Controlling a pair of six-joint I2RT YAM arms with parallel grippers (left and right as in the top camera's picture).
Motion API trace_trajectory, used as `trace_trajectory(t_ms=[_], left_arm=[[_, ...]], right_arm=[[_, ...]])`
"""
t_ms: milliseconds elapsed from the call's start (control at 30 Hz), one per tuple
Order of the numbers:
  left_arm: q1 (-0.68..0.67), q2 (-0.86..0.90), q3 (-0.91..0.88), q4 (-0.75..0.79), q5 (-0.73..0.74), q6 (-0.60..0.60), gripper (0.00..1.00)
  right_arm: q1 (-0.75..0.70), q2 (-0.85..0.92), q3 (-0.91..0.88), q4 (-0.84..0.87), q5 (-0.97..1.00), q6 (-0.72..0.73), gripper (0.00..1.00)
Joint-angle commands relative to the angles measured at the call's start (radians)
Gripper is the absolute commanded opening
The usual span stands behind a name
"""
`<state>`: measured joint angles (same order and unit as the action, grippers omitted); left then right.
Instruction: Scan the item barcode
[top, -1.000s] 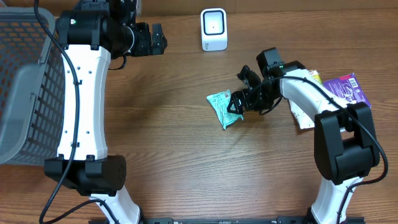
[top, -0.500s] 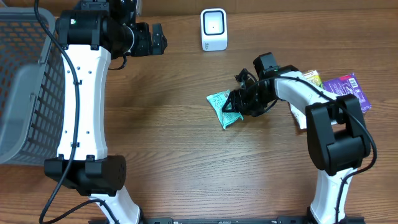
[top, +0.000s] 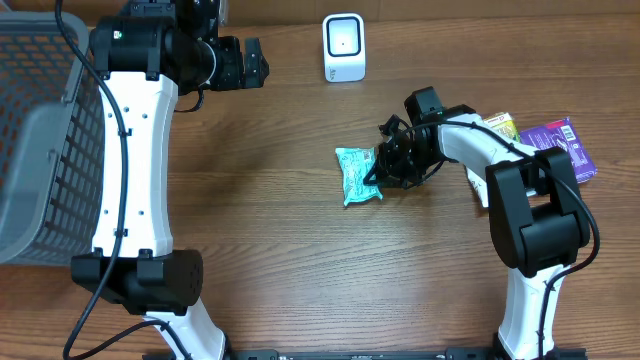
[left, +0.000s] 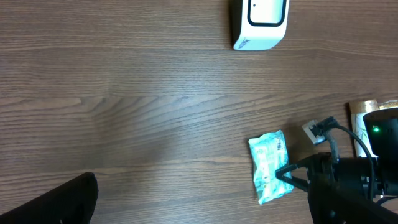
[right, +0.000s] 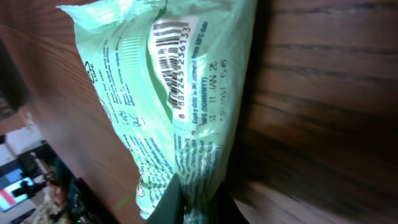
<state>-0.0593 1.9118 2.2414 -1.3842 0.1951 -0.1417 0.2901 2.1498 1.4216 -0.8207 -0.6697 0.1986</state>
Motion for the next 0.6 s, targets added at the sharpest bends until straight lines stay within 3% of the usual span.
trace_trajectory(t_ms=[0,267,400,467,567], left_arm=[[-0.006,-0.003,0.012,0.001,0.005,0.015,0.99],[-0.006,-0.003,0.012,0.001,0.005,0.015,1.0],[-0.006,-0.003,0.012,0.001,0.005,0.014,1.0],[-0.006,-0.003,0.012,0.001,0.005,0.015,1.0],[-0.006,-0.003,0.012,0.001,0.005,0.015,1.0]], right_arm=[[0.014,-0.039,0.06,-0.047,0.153,-0.097,0.04],[0.1,-0.058,0.111,-0.098,0.51,-0.553,0.04],[0.114,-0.058,0.111,-0.019,0.666,-0.677,0.05],[0.113,-0.058,0.111,0.025,0.687,-0.756,0.1],[0.1,-0.058,0.111,0.09,0.705,-0.826,0.34]])
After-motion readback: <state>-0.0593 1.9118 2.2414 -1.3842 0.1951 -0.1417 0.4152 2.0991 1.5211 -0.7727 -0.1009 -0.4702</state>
